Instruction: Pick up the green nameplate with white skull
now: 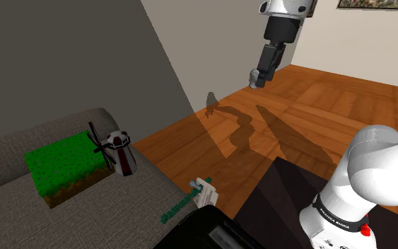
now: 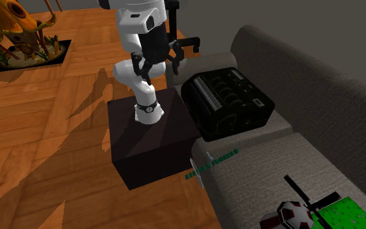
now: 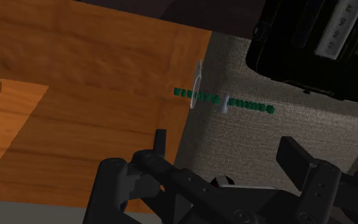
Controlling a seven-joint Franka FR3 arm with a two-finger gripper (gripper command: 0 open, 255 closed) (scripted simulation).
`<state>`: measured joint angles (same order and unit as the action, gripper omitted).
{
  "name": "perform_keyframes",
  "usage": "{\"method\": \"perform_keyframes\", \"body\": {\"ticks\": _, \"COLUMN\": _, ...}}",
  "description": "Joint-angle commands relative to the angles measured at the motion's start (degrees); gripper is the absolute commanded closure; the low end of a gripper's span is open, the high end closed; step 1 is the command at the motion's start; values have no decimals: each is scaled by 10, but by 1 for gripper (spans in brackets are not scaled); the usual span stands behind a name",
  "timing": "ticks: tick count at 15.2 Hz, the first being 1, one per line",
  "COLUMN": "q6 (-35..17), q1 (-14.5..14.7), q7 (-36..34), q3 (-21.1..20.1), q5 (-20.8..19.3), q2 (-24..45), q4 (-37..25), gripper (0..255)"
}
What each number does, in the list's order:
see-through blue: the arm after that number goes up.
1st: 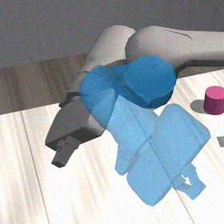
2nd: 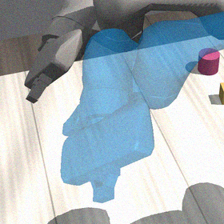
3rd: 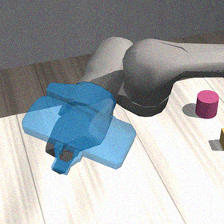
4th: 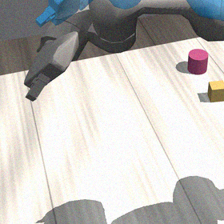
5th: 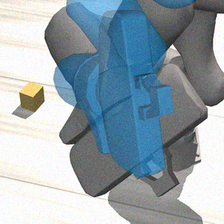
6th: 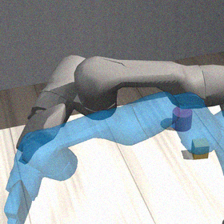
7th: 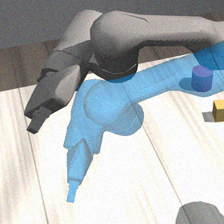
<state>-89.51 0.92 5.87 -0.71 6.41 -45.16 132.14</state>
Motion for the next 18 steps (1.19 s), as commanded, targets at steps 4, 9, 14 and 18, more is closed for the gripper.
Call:
{"method": "perform_keyframes", "body": {"ticks": 4, "q6": -54, "q1": 4, "q7": -18, "q3": -22, "q5": 10, "q2": 6, "q4": 47, "gripper": 0}}
{"method": "perform_keyframes", "body": {"ticks": 9, "q6": -149, "q1": 13, "q7": -48, "q3": -61, "q5": 28, "q2": 33, "q4": 113, "gripper": 0}}
{"method": "perform_keyframes", "body": {"ticks": 14, "q6": -250, "q1": 22, "q7": -79, "q3": -101, "q5": 44, "q2": 87, "q4": 160, "gripper": 0}}
{"method": "perform_keyframes", "body": {"ticks": 18, "q6": -335, "q1": 26, "q7": -106, "q3": -134, "q5": 53, "q2": 149, "q4": 182, "gripper": 0}}
